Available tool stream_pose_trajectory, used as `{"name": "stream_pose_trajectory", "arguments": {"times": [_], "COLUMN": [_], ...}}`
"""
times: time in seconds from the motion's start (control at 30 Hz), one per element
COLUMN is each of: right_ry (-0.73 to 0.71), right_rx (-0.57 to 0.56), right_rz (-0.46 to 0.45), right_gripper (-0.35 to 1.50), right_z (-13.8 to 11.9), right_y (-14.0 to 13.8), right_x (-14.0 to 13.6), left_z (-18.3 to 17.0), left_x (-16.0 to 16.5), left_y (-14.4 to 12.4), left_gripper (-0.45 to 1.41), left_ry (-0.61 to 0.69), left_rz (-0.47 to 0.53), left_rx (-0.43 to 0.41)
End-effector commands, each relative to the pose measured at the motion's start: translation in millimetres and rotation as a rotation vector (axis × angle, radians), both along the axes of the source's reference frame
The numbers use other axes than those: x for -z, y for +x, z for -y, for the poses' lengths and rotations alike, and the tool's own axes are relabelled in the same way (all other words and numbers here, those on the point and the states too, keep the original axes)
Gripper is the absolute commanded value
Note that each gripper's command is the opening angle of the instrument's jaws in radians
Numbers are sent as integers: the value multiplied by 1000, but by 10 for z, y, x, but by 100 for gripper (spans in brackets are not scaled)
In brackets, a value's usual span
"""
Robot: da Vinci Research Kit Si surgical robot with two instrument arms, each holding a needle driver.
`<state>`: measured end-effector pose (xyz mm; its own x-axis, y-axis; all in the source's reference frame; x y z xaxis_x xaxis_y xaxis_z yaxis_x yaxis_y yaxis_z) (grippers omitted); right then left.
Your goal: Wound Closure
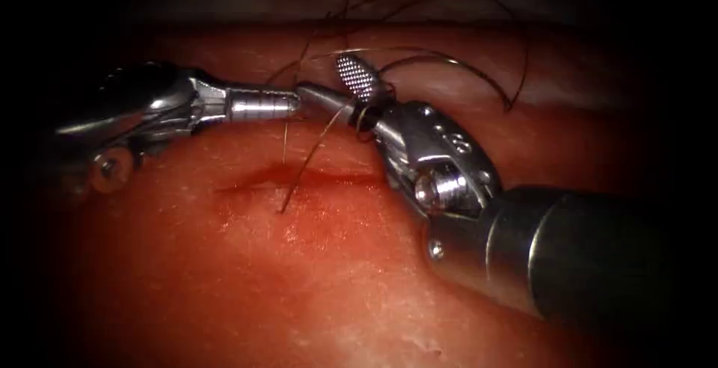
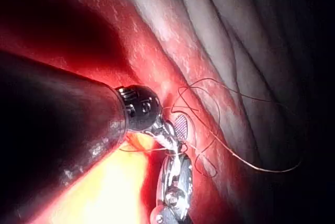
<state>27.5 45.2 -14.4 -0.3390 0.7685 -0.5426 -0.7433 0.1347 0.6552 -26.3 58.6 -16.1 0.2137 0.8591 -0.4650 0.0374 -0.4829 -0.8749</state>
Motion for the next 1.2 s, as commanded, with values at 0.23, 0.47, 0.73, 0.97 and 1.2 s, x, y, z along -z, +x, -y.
{"name": "stream_pose_trajectory", "arguments": {"times": [0.23, 0.47, 0.73, 0.97, 1.2], "right_ry": [6, 4, 3, 8, -8], "right_rx": [3, 3, 17, 30, 61], "right_rz": [1, 1, -4, -13, -37], "right_gripper": [72, 66, 49, -6, -35], "right_z": [-14, -20, -24, -25, -25], "right_y": [24, 28, 36, 38, 34], "right_x": [-12, -19, -30, -27, -15], "left_z": [-5, -5, -6, -5, -7], "left_x": [-9, -11, -11, -12, -13], "left_y": [-3, -3, -3, -3, -1], "left_gripper": [-35, -35, -35, -35, -35], "left_ry": [-3, -4, -5, -5, -6], "left_rz": [1, 0, 0, 0, 0], "left_rx": [-2, -1, -1, -2, -3]}}
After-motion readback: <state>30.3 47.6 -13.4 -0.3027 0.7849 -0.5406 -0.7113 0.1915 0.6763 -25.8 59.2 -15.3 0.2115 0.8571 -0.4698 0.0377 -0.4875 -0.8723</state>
